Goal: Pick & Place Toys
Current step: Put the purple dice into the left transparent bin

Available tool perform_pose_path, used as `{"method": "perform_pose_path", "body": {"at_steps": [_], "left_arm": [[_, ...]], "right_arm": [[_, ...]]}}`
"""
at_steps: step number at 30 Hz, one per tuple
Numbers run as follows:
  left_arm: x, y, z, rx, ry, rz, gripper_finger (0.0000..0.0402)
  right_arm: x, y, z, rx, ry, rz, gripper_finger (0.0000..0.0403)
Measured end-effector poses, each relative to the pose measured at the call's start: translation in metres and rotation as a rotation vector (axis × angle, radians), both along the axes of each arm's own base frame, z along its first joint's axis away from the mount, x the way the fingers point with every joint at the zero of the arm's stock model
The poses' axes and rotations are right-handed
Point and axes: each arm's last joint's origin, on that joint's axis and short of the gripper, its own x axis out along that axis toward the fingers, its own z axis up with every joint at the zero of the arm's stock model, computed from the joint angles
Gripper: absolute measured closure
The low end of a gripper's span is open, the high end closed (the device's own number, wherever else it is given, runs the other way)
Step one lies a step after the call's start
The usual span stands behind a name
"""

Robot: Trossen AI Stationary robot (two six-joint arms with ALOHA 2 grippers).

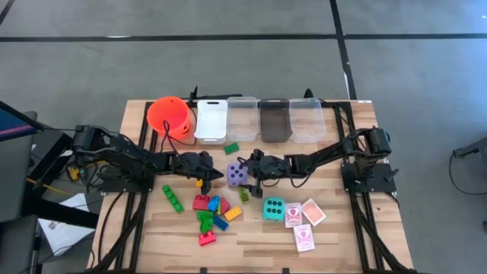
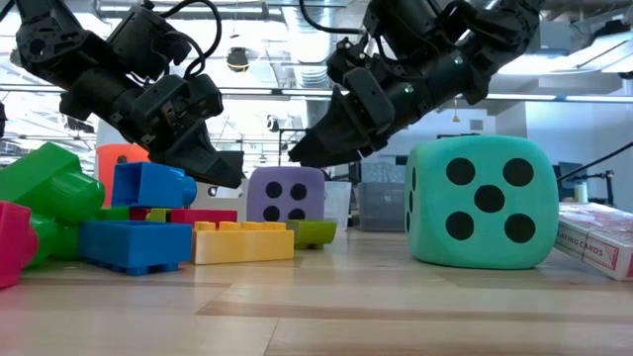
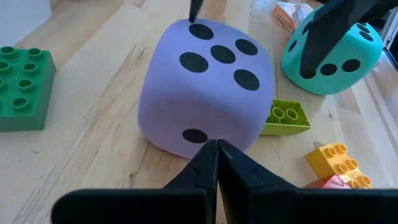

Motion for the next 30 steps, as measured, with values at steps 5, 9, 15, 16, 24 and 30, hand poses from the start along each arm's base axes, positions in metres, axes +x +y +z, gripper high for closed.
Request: {"method": "perform_pose_path", "body": {"at_steps": [5,9,15,16,24,30], "left_arm": [[0.0000,0.0000,0.0000,0.000,0.000,0.000,0.0402],[0.0000,0.0001,0.0000,0.000,0.000,0.000,0.0402],[0.0000,0.0000,0.0000,0.000,0.000,0.000,0.0402],[0.0000,0.0000,0.0000,0.000,0.000,0.000,0.0402],[0.0000,0.0000,0.0000,0.000,0.000,0.000,0.0402],[0.0000,0.0001,0.0000,0.000,0.000,0.000,0.0402]], "right_arm": [[-0.0006,-0.0029,-0.0013,-0.008,0.015,-0.019,0.0003],[-0.0017,-0.0045,-0.0028,-0.031,0.033,-0.055,0.0003],[-0.0020,-0.0068,-0.0034,-0.034,0.041,-0.064,0.0003],[-0.0021,-0.0068,-0.0037,-0.034,0.044,-0.063,0.0003],[-0.0035,-0.0070,-0.0058,-0.034,0.071,-0.060,0.0003],[-0.0041,-0.0062,-0.0069,-0.013,0.084,-0.039,0.0003]]}}
